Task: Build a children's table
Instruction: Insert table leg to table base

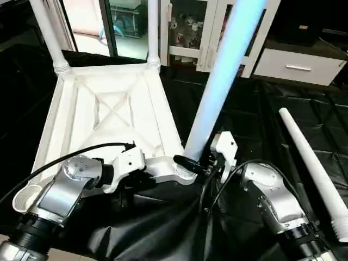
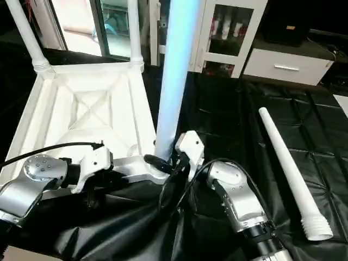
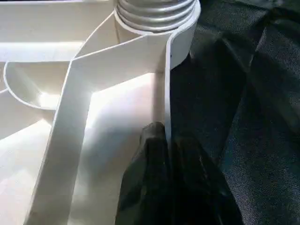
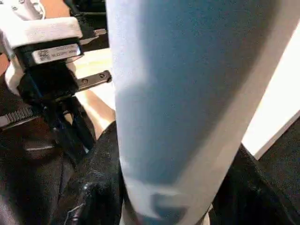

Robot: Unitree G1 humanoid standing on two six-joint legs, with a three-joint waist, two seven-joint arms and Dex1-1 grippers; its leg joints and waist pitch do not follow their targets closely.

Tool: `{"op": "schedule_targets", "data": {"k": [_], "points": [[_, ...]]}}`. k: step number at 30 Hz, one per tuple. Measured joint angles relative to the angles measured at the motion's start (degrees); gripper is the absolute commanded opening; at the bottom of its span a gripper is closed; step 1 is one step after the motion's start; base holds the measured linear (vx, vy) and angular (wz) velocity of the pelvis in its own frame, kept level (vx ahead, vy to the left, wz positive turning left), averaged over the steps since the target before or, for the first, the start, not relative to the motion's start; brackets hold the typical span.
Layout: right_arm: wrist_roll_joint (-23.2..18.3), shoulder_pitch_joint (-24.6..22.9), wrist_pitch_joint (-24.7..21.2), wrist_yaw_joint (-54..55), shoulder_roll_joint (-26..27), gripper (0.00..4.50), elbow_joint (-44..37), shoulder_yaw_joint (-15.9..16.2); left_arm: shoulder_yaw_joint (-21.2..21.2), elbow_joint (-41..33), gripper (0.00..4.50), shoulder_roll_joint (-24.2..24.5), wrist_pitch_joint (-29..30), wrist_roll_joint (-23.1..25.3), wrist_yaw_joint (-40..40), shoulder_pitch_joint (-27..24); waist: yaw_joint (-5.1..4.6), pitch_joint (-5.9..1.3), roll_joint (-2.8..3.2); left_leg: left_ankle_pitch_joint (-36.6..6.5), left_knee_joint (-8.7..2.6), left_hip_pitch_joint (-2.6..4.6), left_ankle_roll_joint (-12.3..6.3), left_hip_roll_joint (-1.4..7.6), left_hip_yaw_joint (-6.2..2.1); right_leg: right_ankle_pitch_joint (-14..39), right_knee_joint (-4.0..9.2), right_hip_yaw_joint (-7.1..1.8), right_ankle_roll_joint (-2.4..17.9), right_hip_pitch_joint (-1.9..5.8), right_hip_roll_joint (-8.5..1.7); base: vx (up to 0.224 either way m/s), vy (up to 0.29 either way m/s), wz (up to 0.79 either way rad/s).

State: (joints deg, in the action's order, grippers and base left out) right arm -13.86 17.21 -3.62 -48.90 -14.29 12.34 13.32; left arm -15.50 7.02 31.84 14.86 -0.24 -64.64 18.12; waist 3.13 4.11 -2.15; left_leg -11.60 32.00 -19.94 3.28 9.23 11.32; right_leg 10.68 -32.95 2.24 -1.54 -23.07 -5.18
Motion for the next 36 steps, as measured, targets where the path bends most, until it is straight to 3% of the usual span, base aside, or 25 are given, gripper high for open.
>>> {"op": "schedule_targets", "data": {"k": [11,29,33,36], "points": [[0.5,2.5,-2.0,1.1,0.0,1.88,1.8,0.8,0.0,0.1,0.04,-0.2,0.2,0.6,1.2,0.1,-1.26,-0.1,0.04,0.0,-0.23,0.02,0.0,-0.28,-0.13,0.8,0.96,-0.09,0.0,0.07,-0.04,0.0,0.0,0.0],[0.2,2.2,-2.0,3.3,0.9,1.86,1.9,-0.2,0.1,0.1,0.0,-0.6,0.7,1.2,2.1,0.5,-1.22,0.08,0.03,0.0,-0.33,-0.01,-0.01,-0.31,-0.14,0.9,1.17,-0.07,0.0,-0.01,-0.05,0.0,0.0,0.0],[0.6,2.4,-1.7,6.7,2.2,1.86,2.6,-0.8,0.1,0.1,0.0,-1.8,2.7,1.3,3.8,1.0,-1.4,0.24,0.16,0.0,-0.4,0.02,-0.01,-0.32,-0.2,1.7,1.28,0.03,0.0,-0.02,-0.05,0.0,0.0,0.0],[2.3,4.8,-1.1,16.0,5.3,1.86,6.4,-3.2,0.1,1.4,0.0,-6.5,8.5,2.4,8.7,4.4,-1.74,0.87,0.1,0.0,-0.42,-0.01,-0.01,-0.34,-0.19,2.5,1.38,0.13,0.2,-0.08,-0.05,-0.017,0.007,-0.02]]}}
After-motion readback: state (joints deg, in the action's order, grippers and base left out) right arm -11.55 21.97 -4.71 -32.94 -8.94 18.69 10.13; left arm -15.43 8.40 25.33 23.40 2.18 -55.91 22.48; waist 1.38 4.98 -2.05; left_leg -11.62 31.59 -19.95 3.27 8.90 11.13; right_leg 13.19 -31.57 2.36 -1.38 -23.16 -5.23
